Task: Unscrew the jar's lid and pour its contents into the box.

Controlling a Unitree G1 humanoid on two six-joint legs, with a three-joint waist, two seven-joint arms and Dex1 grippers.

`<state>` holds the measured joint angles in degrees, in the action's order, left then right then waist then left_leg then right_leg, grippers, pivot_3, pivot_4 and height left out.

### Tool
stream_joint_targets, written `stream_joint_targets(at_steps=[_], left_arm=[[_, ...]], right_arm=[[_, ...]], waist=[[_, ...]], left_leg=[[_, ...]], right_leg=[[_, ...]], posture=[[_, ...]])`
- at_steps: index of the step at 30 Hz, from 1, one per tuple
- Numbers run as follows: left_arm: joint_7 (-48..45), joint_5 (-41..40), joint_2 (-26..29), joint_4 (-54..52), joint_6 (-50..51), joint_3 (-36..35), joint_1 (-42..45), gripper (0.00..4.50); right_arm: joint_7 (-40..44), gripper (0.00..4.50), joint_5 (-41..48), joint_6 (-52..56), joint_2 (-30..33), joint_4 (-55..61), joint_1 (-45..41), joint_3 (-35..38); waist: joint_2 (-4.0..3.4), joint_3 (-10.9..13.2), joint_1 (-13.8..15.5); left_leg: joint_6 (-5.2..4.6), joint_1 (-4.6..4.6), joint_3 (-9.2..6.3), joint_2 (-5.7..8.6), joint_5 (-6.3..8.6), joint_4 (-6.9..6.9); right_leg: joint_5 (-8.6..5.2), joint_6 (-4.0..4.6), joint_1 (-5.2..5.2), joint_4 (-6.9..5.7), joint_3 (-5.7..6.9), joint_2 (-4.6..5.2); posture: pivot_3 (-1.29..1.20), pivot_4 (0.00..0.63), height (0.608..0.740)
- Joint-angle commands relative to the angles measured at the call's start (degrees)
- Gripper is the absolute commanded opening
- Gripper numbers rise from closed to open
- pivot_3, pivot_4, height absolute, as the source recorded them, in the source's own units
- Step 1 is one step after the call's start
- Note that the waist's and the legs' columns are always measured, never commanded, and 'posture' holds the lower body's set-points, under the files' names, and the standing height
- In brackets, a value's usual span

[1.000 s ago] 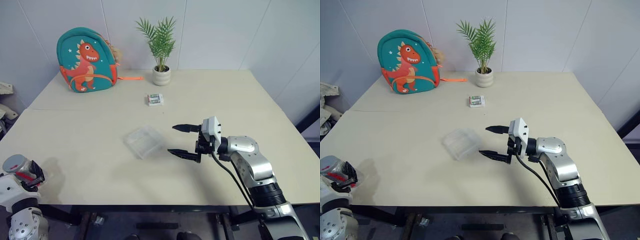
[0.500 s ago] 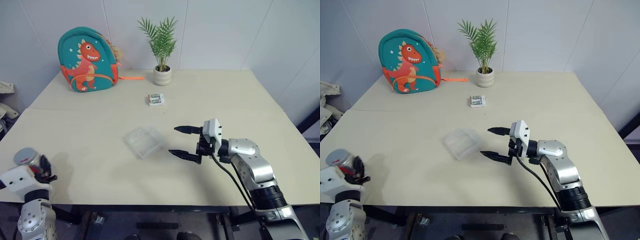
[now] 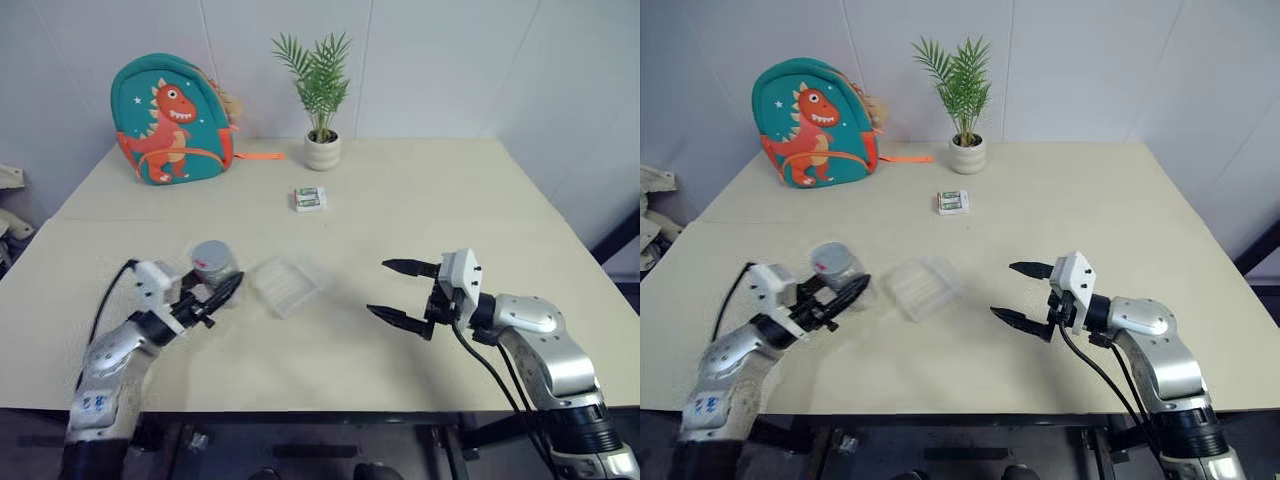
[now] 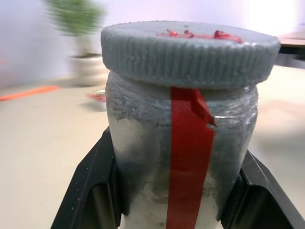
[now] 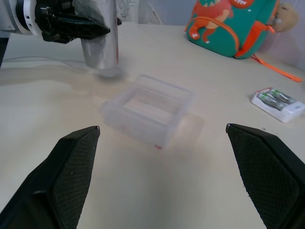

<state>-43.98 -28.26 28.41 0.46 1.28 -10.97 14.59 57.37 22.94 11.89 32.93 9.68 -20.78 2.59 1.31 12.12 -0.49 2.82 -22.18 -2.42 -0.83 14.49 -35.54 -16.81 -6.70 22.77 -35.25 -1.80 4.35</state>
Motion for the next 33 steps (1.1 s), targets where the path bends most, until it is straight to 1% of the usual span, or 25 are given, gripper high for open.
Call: stream_joint_targets(at_steps=[1, 6, 10, 15, 21, 26, 33], left_arm=[[-8.68, 0.12, 0.86, 3.17, -1.07, 3.65, 3.59, 1.98], [-13.72, 0.82, 0.12, 6.38, -2.43, 5.69, 7.24, 1.98], [-15.81, 0.52, 0.06, 5.47, -1.63, 6.33, 8.81, 1.98], [-18.44, 0.19, 0.38, 3.25, 1.38, 8.39, 10.09, 1.98], [-20.97, 0.81, 0.48, 2.59, 3.27, 10.48, 11.09, 1.98], [-21.90, 1.33, -0.07, 3.72, 3.68, 11.23, 12.39, 1.98], [-22.02, 2.22, -1.28, 5.89, 3.63, 11.98, 14.05, 1.98]], right_arm=[[-2.25, 4.50, 1.70, 1.19, 1.70, 5.38, 2.35, 3.41], [-5.28, 4.50, 2.64, 3.38, 2.23, 10.13, 5.87, 5.34], [-9.40, 4.50, 6.89, 9.33, 0.91, 14.44, 5.16, 5.68], [-13.68, 4.50, 13.36, 17.93, -1.16, 18.51, -0.71, 3.30], [-17.46, 4.50, 16.92, 25.97, -3.84, 20.66, -8.42, -2.20], [-17.70, 4.50, 15.52, 28.23, -4.92, 18.26, -12.37, -6.09], [-11.95, 4.50, 10.91, 25.50, -4.97, 13.01, -17.29, -12.71]], waist=[[0.00, 0.00, -0.19], [0.00, 0.00, -0.23], [0.00, 0.00, -0.44], [0.00, 0.00, -0.84], [0.00, 0.00, -0.99], [0.00, 0.01, -0.94], [-0.01, 0.01, -1.07]], left_leg=[[0.01, 0.00, 0.00, -0.02, 0.01, 0.01], [0.01, -0.01, -0.01, -0.03, 0.01, 0.03], [0.01, 0.00, -0.01, -0.03, 0.01, 0.01], [0.00, 0.01, -0.04, -0.03, 0.00, -0.06], [0.00, -0.01, -0.10, -0.03, 0.00, -0.04], [0.00, -0.09, -0.11, -0.02, 0.00, -0.05], [-0.01, -0.16, -0.09, -0.02, 0.00, -0.05]], right_leg=[[0.00, -0.01, 0.02, 0.00, -0.01, -0.04], [-0.03, -0.05, 0.03, -0.02, -0.03, -0.05], [-0.02, -0.06, 0.03, -0.07, -0.06, -0.05], [-0.02, -0.06, 0.03, -0.15, -0.07, -0.04], [-0.02, -0.05, 0.05, -0.16, -0.06, -0.04], [-0.03, -0.05, 0.14, -0.17, -0.06, -0.03], [-0.02, -0.06, 0.26, -0.22, -0.07, -0.04]], posture=[[0.00, 0.150, 0.740], [0.00, 0.150, 0.740], [0.00, 0.150, 0.740], [0.00, 0.150, 0.740], [0.00, 0.150, 0.740], [0.00, 0.150, 0.740], [0.00, 0.150, 0.740]])
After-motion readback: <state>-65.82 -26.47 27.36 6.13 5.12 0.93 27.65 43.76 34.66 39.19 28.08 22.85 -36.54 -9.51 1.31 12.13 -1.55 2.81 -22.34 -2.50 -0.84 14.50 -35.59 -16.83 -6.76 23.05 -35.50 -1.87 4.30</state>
